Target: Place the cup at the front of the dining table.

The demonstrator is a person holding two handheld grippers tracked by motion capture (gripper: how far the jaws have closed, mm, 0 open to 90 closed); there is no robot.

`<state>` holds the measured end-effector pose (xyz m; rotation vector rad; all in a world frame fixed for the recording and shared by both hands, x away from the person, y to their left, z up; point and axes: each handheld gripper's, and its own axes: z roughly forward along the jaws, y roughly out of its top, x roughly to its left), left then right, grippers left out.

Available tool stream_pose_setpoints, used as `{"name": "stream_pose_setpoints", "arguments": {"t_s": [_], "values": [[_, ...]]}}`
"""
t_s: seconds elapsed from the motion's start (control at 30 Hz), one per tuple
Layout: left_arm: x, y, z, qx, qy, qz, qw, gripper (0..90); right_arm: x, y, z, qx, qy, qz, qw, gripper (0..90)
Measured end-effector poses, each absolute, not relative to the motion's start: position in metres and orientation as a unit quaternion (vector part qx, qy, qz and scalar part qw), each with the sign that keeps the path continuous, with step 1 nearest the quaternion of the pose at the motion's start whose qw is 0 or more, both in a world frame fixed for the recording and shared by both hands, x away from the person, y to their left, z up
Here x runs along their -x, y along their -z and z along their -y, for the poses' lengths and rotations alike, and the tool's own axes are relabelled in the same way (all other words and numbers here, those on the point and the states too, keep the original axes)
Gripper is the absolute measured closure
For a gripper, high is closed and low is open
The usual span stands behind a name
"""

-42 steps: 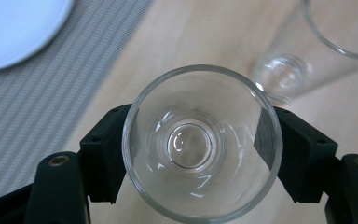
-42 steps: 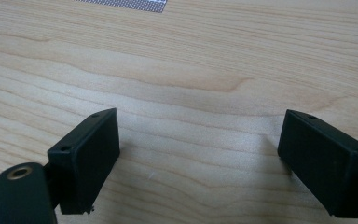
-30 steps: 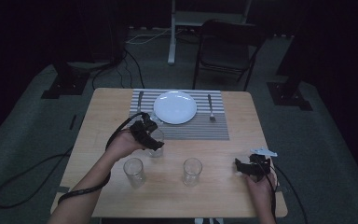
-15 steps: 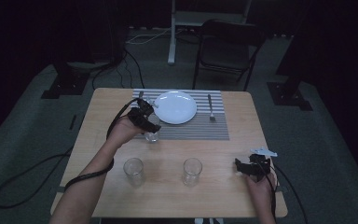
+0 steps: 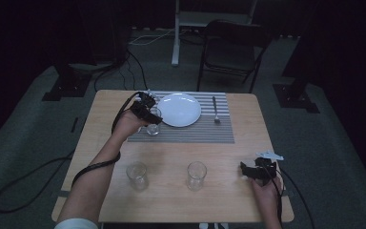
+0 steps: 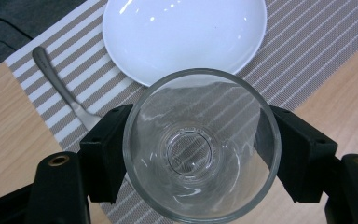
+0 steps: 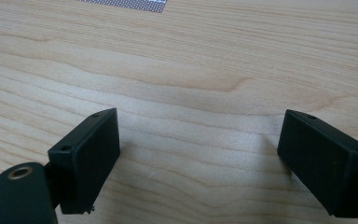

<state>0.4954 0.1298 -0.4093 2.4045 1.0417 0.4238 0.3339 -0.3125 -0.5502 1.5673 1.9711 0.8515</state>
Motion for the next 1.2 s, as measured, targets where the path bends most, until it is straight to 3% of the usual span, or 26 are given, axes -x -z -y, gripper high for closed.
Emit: {"name": "stream_pose_setpoints", "arguments": {"t_s": [0.6, 1.0, 1.17, 1.2], "values": [[-0.531, 0.432, -0.131, -0.875, -0.127, -0.413, 0.217, 28.7, -0.334, 0.550, 0.313, -0.573, -0.311, -0.720, 0.239, 12.6], [-0.528, 0.434, -0.142, -0.860, -0.123, -0.429, 0.248, 27.9, -0.334, 0.550, 0.313, -0.573, -0.311, -0.720, 0.239, 12.6], [-0.526, 0.430, -0.147, -0.860, -0.127, -0.433, 0.238, 17.1, -0.334, 0.550, 0.313, -0.573, -0.311, -0.720, 0.239, 12.6], [-0.524, 0.430, -0.149, -0.861, -0.123, -0.435, 0.232, 10.3, -0.334, 0.550, 0.313, -0.573, -0.311, -0.720, 0.239, 12.6]]}}
